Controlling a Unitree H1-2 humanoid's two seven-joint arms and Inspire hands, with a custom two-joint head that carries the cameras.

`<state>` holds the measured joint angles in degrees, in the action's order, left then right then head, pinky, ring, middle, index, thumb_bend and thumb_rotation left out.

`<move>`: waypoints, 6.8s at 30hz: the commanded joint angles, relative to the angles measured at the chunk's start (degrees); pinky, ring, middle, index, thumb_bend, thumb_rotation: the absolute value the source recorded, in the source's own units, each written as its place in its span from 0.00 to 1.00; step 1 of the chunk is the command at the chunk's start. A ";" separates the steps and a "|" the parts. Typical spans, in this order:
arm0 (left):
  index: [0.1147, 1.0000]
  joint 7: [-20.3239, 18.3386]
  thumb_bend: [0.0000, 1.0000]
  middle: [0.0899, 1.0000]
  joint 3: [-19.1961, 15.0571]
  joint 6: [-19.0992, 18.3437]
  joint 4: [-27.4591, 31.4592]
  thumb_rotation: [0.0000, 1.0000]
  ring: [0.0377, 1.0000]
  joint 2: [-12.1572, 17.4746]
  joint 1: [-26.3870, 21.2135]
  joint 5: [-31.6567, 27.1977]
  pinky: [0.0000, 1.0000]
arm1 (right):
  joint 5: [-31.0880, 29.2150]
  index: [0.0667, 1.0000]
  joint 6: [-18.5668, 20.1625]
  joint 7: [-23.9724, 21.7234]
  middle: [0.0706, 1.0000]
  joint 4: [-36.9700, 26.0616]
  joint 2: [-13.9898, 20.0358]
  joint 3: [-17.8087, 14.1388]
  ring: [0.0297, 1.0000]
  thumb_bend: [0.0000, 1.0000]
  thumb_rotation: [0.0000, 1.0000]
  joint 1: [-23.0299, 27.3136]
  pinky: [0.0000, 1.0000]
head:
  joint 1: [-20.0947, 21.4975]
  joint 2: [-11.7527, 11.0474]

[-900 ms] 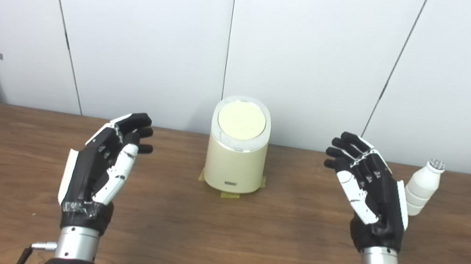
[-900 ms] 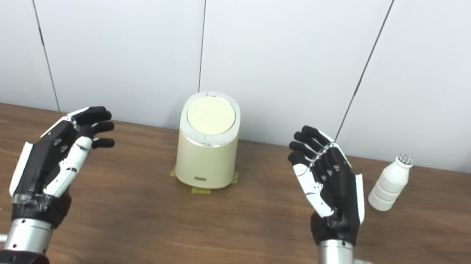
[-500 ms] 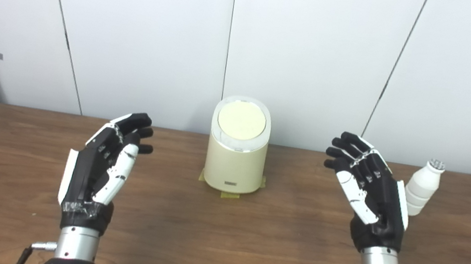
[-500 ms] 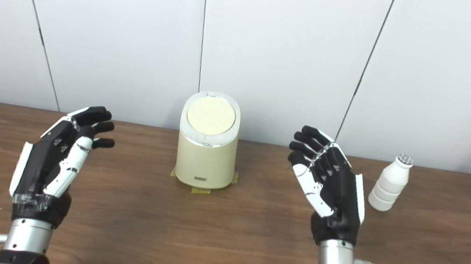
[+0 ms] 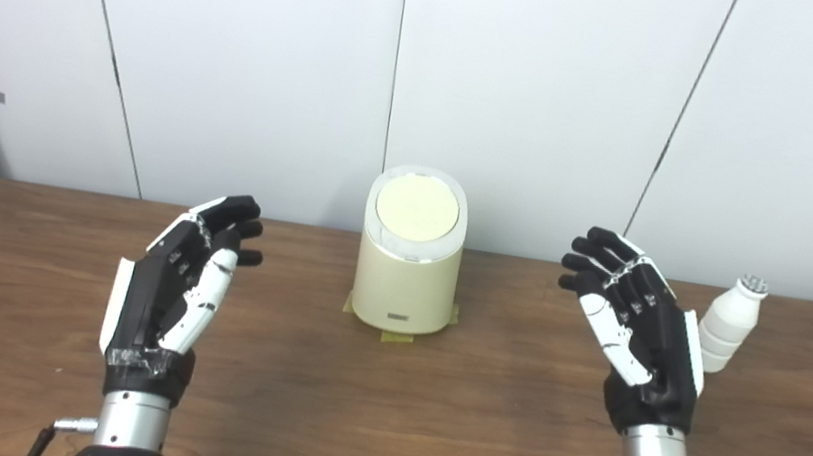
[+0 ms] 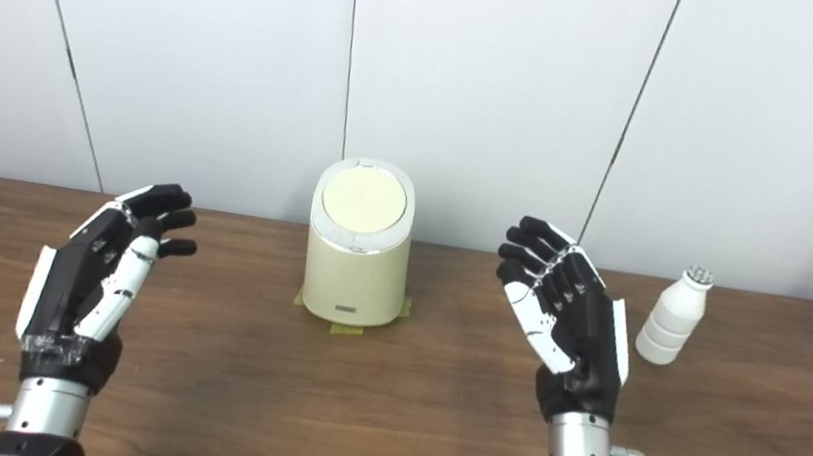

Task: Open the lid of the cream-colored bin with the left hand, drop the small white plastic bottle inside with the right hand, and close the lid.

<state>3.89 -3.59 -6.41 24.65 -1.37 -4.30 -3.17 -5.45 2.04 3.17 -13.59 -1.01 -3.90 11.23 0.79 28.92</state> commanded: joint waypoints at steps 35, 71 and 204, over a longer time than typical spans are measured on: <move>1.00 4.75 0.96 1.00 6.98 -18.92 -18.15 0.47 1.00 2.93 -34.67 27.12 1.00 | -0.20 0.65 -0.22 0.29 0.67 -1.81 -0.70 0.08 0.67 0.33 0.29 2.23 0.60 | 0.16 0.01; 1.00 7.35 0.95 1.00 17.30 -18.23 -39.01 0.33 1.00 4.90 -39.88 40.53 1.00 | 0.80 0.65 -0.39 1.21 0.67 -1.65 -2.00 0.54 0.66 0.34 0.29 2.79 0.61 | 1.62 -0.42; 0.80 1.89 0.25 0.83 5.09 7.12 -6.33 0.82 0.83 3.81 -7.75 16.96 0.77 | 15.69 0.76 -13.13 7.38 0.75 0.68 7.79 -5.05 0.74 0.84 0.48 13.03 0.68 | 4.88 1.50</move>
<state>5.56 1.48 -1.90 17.89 2.20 -10.21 13.02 9.58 -8.08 9.59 -12.25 5.52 -7.78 22.19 5.71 30.41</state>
